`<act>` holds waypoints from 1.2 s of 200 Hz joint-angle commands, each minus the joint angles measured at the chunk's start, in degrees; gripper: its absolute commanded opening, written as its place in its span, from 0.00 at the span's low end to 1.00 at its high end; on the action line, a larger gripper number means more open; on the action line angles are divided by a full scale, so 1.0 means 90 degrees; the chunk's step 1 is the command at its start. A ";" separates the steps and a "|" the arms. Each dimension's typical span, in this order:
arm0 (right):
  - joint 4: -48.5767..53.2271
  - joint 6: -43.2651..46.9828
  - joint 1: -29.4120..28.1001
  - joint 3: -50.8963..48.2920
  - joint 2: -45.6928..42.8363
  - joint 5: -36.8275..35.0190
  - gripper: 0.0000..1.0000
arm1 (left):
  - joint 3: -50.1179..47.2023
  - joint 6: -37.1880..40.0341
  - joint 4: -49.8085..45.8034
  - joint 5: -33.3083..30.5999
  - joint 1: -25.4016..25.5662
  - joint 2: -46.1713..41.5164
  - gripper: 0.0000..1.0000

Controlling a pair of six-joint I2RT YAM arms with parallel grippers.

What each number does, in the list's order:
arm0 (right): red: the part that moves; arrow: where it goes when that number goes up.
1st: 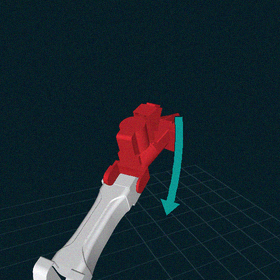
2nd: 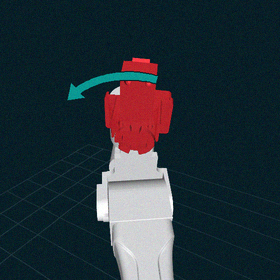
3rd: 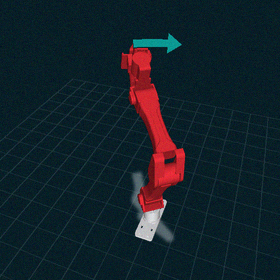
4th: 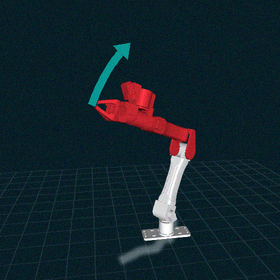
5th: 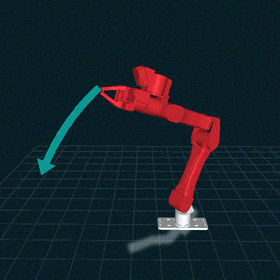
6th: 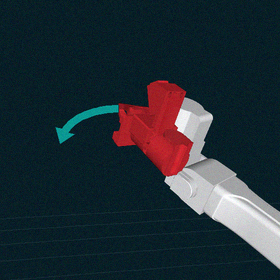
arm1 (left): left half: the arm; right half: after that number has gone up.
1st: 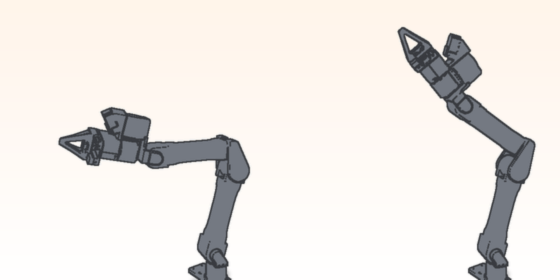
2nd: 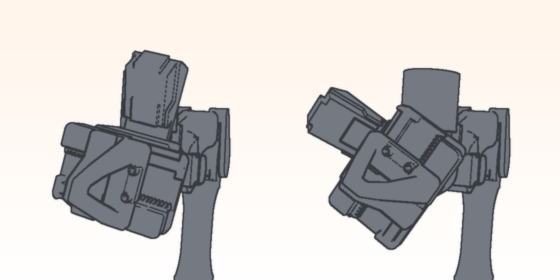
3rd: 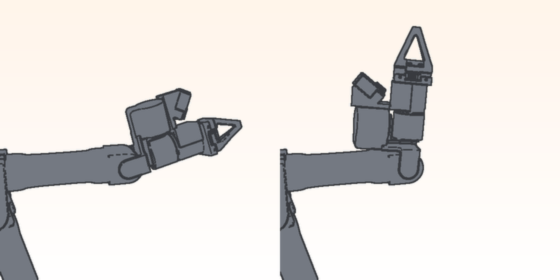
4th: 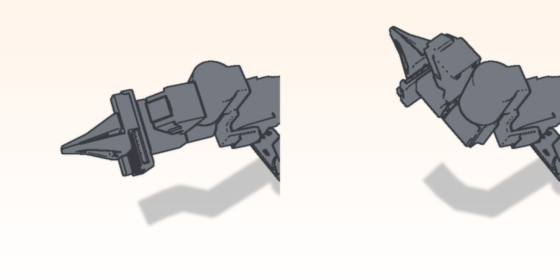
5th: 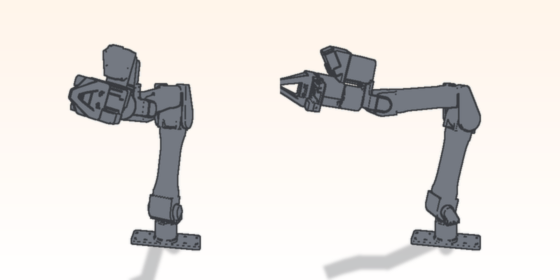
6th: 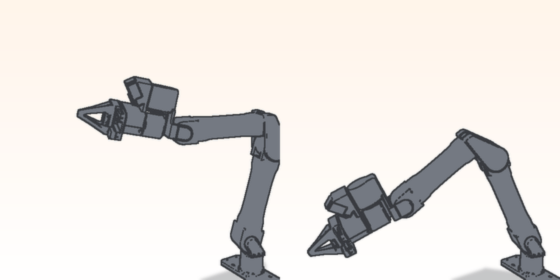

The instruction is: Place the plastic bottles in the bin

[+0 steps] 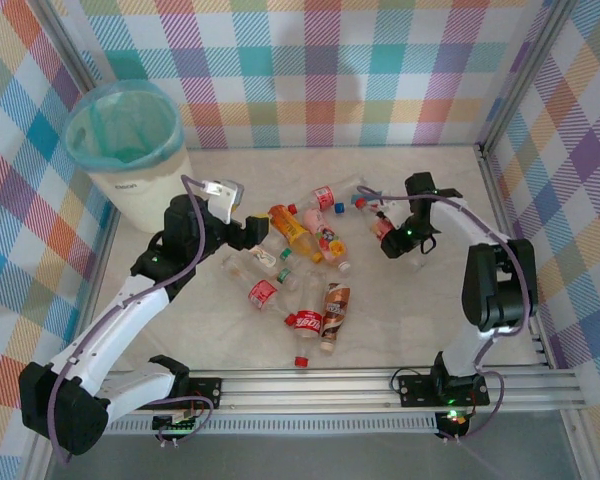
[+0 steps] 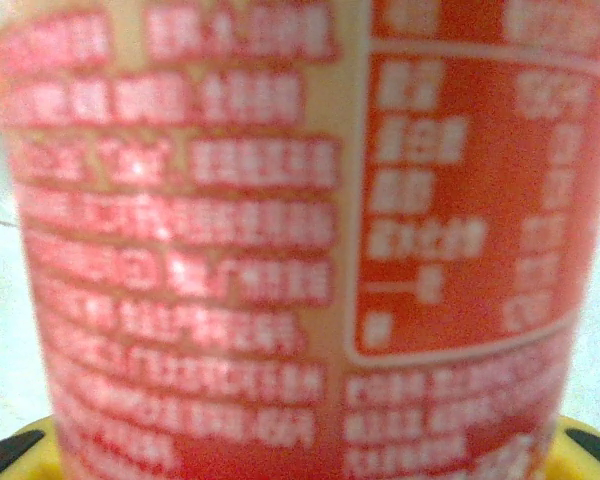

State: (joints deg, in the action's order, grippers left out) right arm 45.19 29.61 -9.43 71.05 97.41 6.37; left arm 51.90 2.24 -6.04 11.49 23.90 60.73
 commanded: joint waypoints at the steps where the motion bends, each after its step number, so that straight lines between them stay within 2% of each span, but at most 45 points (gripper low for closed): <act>1: 0.0286 -0.0404 -0.0160 0.0155 -0.0436 0.0521 0.47 | 0.0289 -0.0299 -0.0041 0.0218 0.0069 -0.0040 0.84; 59: 0.0070 -0.1063 -0.0567 0.0427 -0.1231 0.1224 0.47 | 0.0722 -0.1088 -0.0162 0.0276 0.0069 0.0131 0.85; 108: -0.0920 -0.1630 -0.1298 0.0432 -0.1758 0.2118 0.47 | 0.1261 -0.2051 -0.0033 0.0934 0.0069 0.0343 0.84; 151: -0.1884 -0.2229 -0.1715 0.0546 -0.1688 0.3102 0.46 | 0.1730 -0.2688 0.0257 0.1338 0.0069 0.0581 0.82; 206: -0.2275 -0.2325 -0.2232 0.0582 -0.1555 0.3684 0.46 | 0.1831 -0.3589 0.0695 0.1761 0.0069 0.0987 0.70; 240: -0.2341 -0.2312 -0.2484 0.0592 -0.1425 0.3739 0.46 | 0.1870 -0.3983 0.0927 0.2119 0.0074 0.1234 0.64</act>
State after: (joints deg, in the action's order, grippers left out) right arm 26.55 9.37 -30.50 75.13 82.94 36.42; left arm 66.61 -29.41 -1.19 26.65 23.92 71.18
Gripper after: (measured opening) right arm 0.462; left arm 0.652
